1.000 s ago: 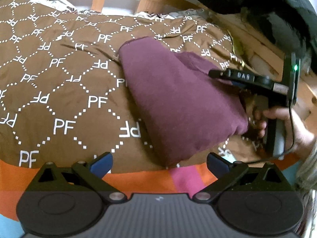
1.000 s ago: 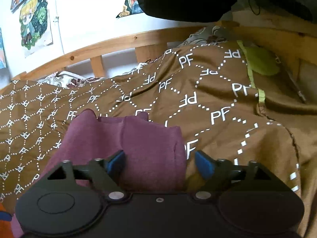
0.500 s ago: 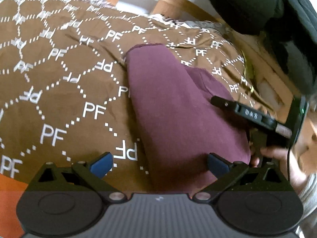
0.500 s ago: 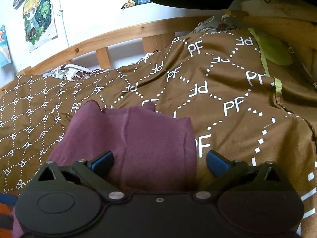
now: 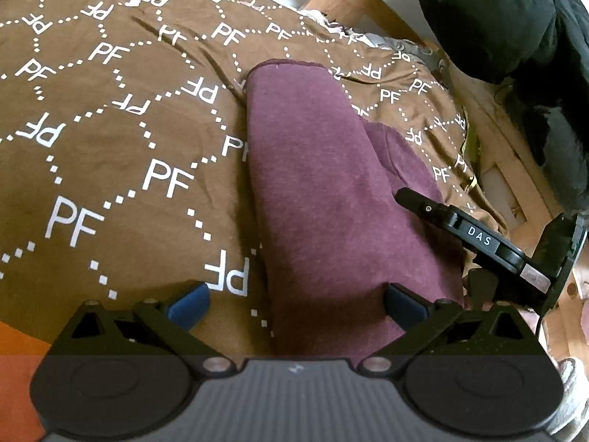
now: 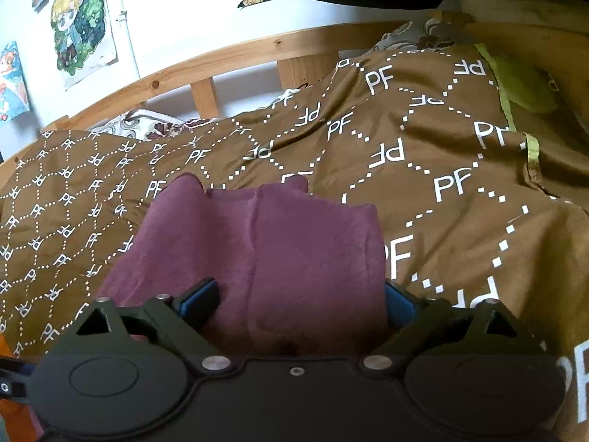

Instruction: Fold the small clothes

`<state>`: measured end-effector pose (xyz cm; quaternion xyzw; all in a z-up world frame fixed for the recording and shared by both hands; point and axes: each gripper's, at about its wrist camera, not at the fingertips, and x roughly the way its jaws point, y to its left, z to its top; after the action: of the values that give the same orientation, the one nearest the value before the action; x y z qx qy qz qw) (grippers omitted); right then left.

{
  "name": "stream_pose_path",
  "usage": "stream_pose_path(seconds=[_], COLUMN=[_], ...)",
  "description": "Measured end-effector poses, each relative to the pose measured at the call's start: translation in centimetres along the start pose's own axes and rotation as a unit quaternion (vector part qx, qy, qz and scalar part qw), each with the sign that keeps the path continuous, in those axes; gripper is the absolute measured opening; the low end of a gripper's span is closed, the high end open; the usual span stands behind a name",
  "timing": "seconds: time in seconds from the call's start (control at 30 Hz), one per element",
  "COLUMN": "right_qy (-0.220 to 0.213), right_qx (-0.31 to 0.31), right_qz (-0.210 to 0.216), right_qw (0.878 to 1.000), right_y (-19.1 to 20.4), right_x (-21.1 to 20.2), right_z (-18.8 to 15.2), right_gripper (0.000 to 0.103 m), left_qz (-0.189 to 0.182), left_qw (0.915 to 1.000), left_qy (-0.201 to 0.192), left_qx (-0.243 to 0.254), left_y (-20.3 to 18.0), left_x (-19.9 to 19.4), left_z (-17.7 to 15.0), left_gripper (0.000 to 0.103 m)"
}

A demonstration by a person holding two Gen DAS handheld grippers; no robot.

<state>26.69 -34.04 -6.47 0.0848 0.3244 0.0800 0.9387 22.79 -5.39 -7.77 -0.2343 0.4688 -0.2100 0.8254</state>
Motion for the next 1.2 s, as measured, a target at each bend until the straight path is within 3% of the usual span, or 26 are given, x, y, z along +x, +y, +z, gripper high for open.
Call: stream_pose_path(seconds=[0.17, 0.37, 0.53, 0.73, 0.83, 0.9, 1.03, 1.2], right_qy=[0.0, 0.006, 0.012, 0.013, 0.005, -0.01, -0.051, -0.098], right_qx=[0.002, 0.012, 0.012, 0.004, -0.002, -0.014, -0.057, -0.074], right_qz=[-0.003, -0.012, -0.021, -0.019, -0.018, -0.02, -0.03, -0.008], right_qw=[1.0, 1.0, 1.0, 1.0, 1.0, 1.0, 0.997, 0.992], right_y=[0.1, 0.2, 0.6, 1.0, 1.4, 2.1, 4.5, 7.8], right_x=[0.0, 0.4, 0.7, 0.4, -0.1, -0.7, -2.1, -3.4], right_z=[-0.1, 0.0, 0.3, 0.3, 0.6, 0.8, 1.2, 2.0], right_gripper=[0.091, 0.091, 0.091, 0.074, 0.053, 0.028, 0.023, 0.021], left_qz=[0.0, -0.012, -0.042, -0.042, -0.034, -0.028, -0.007, 0.03], left_qw=[0.9998, 0.9995, 0.9981, 0.9982, 0.9988, 0.9989, 0.9975, 0.9918], left_qy=[0.02, 0.03, 0.043, 0.041, 0.032, 0.023, -0.006, -0.058], left_qx=[-0.008, -0.005, -0.016, -0.002, 0.017, 0.029, 0.07, 0.11], left_y=[0.1, -0.2, 0.2, -0.4, -1.1, -1.6, -2.8, -3.0], left_x=[0.4, 0.4, 0.5, 0.4, -0.1, -0.6, -2.7, -7.1], left_z=[0.8, 0.9, 1.2, 1.5, 1.6, 1.6, 1.9, 2.9], left_gripper=[0.102, 0.092, 0.075, 0.056, 0.046, 0.043, 0.039, 0.039])
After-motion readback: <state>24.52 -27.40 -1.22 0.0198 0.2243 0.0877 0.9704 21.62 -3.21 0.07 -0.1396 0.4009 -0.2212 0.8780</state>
